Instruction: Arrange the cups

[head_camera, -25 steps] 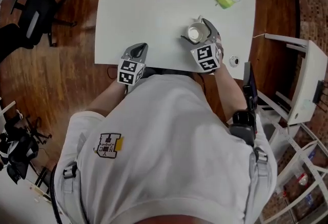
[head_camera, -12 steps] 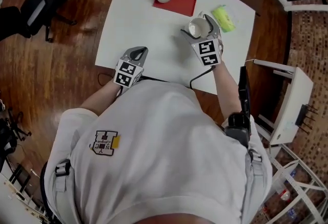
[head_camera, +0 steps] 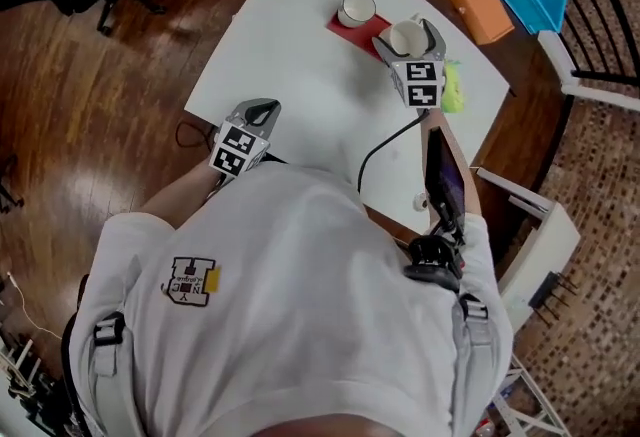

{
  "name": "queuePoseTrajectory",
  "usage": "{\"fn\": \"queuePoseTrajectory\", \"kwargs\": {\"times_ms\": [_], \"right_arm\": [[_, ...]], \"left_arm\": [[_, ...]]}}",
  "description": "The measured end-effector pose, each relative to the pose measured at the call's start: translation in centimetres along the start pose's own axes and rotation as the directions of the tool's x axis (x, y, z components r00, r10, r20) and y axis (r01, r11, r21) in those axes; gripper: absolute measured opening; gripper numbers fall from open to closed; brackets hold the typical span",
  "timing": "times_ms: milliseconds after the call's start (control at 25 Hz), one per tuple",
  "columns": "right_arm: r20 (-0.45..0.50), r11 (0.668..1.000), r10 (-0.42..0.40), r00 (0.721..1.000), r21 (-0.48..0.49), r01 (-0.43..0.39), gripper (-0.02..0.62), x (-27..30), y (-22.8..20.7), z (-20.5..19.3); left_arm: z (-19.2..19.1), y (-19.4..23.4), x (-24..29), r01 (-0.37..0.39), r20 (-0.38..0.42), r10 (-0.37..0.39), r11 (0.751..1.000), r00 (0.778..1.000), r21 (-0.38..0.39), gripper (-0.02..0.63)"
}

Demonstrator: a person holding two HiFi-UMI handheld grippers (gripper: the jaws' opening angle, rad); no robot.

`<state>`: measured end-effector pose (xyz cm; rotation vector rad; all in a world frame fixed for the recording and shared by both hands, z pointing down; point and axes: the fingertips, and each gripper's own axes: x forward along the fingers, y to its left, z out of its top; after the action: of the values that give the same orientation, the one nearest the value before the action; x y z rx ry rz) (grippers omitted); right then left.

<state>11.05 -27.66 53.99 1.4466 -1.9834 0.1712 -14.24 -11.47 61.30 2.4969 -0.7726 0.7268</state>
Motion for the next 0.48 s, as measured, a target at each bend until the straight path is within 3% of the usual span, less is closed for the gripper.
{"fn": "queuePoseTrajectory", "kwargs": {"times_ms": [480], "right_arm": [[-0.027, 0.999, 0.048, 0.999, -0.013, -0.048, 0.497, 2.8, 0.8, -1.4]], "left_arm": [[-1.1, 0.3, -2.5, -0.104, -0.009, 0.104, 0.992, 0.995, -0.071, 0.0]]}}
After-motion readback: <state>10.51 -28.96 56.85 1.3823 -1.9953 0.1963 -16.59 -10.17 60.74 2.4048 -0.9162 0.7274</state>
